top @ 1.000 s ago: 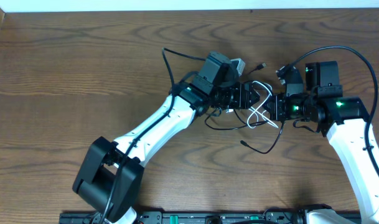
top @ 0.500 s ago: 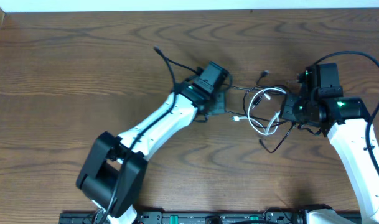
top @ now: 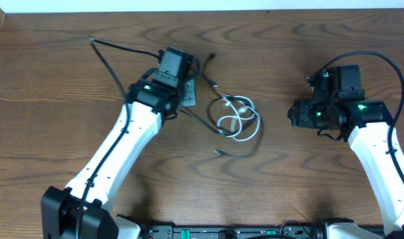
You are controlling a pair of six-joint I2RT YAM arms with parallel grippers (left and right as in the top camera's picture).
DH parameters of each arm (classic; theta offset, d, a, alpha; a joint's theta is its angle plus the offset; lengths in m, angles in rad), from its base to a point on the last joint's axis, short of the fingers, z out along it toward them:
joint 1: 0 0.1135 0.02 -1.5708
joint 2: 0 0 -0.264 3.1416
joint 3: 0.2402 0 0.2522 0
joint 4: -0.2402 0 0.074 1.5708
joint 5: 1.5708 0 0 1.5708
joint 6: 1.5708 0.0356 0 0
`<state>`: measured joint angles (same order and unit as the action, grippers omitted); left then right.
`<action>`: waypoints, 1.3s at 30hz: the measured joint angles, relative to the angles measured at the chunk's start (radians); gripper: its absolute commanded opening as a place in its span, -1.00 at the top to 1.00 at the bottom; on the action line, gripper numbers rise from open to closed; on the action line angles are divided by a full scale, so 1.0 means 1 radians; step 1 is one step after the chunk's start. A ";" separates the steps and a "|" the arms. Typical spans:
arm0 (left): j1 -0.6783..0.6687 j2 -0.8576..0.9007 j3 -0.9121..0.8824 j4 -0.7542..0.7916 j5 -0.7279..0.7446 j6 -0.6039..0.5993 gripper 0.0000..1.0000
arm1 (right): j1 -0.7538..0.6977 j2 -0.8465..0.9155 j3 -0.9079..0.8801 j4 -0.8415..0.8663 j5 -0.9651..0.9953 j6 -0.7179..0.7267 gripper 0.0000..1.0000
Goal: Untangle cables
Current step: 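Release the cables onto the table and withdraw the right gripper, then lower the left gripper onto the black-white cable bundle and grasp it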
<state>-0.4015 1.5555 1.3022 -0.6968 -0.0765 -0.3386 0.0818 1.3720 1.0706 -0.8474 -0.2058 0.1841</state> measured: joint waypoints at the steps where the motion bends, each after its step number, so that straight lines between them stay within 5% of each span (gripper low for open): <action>1: 0.007 -0.002 0.000 -0.003 0.022 0.023 0.85 | -0.003 0.000 0.000 0.004 -0.007 -0.002 -0.21; 4: 0.012 -0.003 0.000 -0.005 0.150 0.085 0.84 | -0.009 0.000 0.000 0.025 -0.030 -0.002 -0.22; 5: 0.008 -0.003 0.000 -0.006 0.189 0.098 0.67 | -0.009 0.000 0.000 0.027 -0.034 -0.002 -0.24; 6: 0.004 -0.003 0.000 -0.006 0.227 0.108 0.17 | -0.009 0.000 0.000 0.027 -0.038 -0.002 -0.25; 7: -0.006 -0.002 0.000 -0.006 0.267 0.121 -0.10 | -0.009 0.000 0.000 0.027 -0.042 -0.002 -0.26; 9: -0.021 0.006 0.000 -0.006 0.306 0.134 -0.50 | -0.009 0.002 0.000 0.027 -0.047 0.002 -0.27; 29: -0.120 0.190 0.000 0.087 0.390 -0.058 -0.52 | -0.027 0.022 0.000 0.027 -0.021 0.043 -0.35; 39: -0.007 0.074 0.089 -0.006 0.796 0.179 -0.59 | -0.029 0.022 0.000 0.023 -0.021 0.045 -0.36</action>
<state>-0.4088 1.6295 1.3907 -0.7025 0.7197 -0.1600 0.0525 1.3941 1.0706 -0.8242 -0.2268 0.2295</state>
